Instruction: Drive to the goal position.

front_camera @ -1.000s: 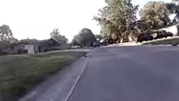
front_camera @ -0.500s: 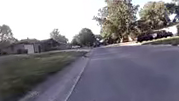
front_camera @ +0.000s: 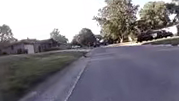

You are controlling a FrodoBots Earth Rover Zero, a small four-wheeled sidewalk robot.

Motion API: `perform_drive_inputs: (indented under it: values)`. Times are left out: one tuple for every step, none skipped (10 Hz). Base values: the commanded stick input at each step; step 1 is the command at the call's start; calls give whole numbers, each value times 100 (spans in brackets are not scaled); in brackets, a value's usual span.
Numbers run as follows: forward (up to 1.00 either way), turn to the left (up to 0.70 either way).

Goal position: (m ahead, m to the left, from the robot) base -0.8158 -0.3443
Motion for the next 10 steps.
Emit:
perform_drive_inputs:
  values:
    - [6,0]
    - [6,0]
    - [6,0]
    - [6,0]
    - [6,0]
    - [6,0]
    - [6,0]
    - [6,0]
    - [6,0]
    - [6,0]
